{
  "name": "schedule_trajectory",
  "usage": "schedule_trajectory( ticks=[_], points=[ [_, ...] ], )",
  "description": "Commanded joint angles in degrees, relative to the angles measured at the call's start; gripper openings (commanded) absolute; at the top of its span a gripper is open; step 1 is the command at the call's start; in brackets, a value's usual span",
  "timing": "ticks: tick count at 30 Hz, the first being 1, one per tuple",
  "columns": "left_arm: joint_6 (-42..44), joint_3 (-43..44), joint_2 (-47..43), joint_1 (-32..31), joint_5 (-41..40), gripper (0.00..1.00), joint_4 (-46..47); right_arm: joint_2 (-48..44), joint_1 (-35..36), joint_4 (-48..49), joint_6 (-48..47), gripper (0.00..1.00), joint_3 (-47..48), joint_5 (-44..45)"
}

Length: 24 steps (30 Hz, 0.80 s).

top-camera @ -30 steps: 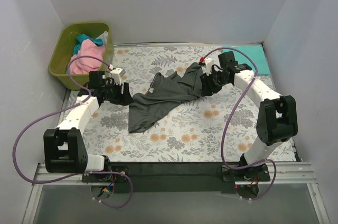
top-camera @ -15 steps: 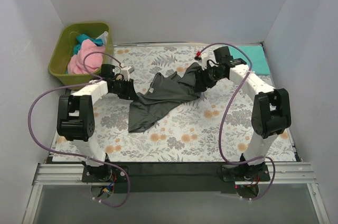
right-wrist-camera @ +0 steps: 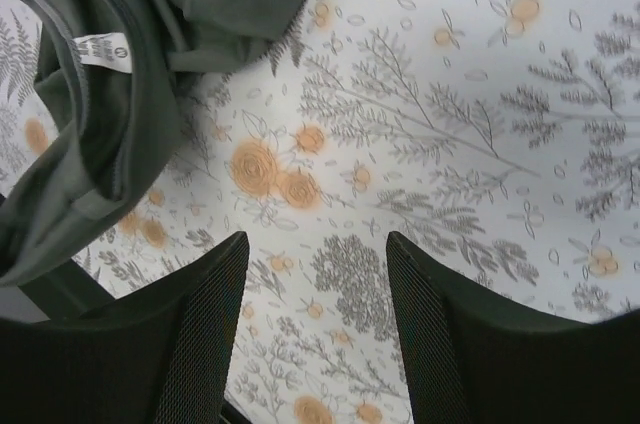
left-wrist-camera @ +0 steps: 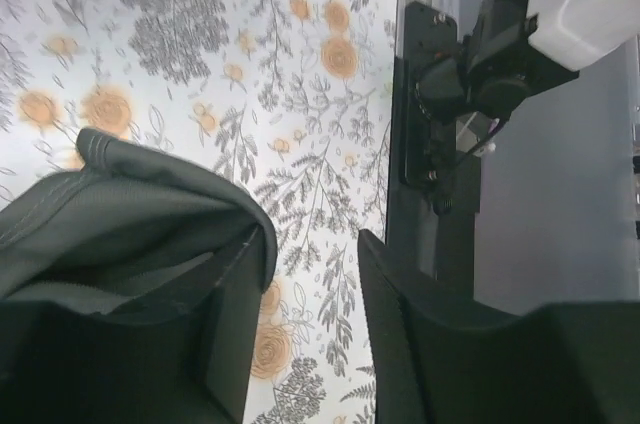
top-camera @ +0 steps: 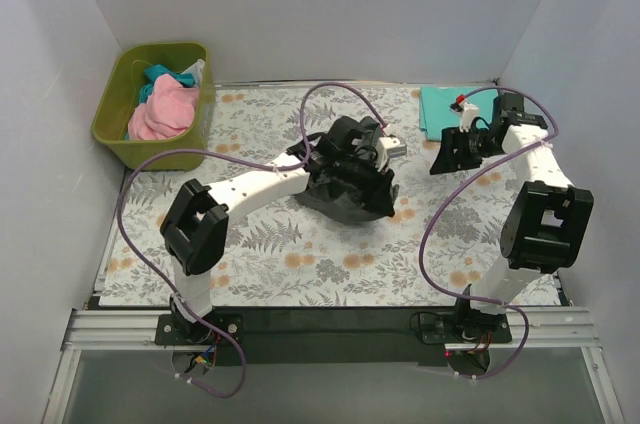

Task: Fold and stack the t-shirts
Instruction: Flatten the tshirt out

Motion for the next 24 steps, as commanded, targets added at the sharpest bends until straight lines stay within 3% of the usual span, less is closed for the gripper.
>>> schedule_trajectory(
  ticks=[1, 3, 8, 13, 18, 24],
  points=[
    [1.32, 2.32, 0.65, 1.60, -1.33, 0.41, -5.15, -2.59, -2.75, -6.39, -4.38, 0.55, -1.26, -1.44],
    [1.33, 0.57, -3.28, 4.58, 1.37, 0.43, -4.37, -3.12, -2.84, -7.18, -5.79, 0.55, -2.40, 0.06],
    [-0.88, -9.34, -11.12, 21.71, 3.07, 0.47, -0.59, -4.18, 1.36, -8.42, -8.34, 0.56, -5.48, 0.06],
    [-7.62, -19.46, -15.88, 36.29, 3.68, 0.46, 5.03, -4.18, 16.82, -4.21, -6.24, 0.47, -5.31, 4.80],
    [-6.24, -26.31, -17.02, 38.78, -3.25, 0.46, 3.63, -1.02, 30.26, -3.15, -4.57, 0.51, -4.69, 14.28],
    [-9.13, -31.51, -15.10, 38.70, -6.78, 0.50, 4.50, -0.31, 35.30, -0.34, -1.23, 0.58, -8.99, 23.69]
  ],
)
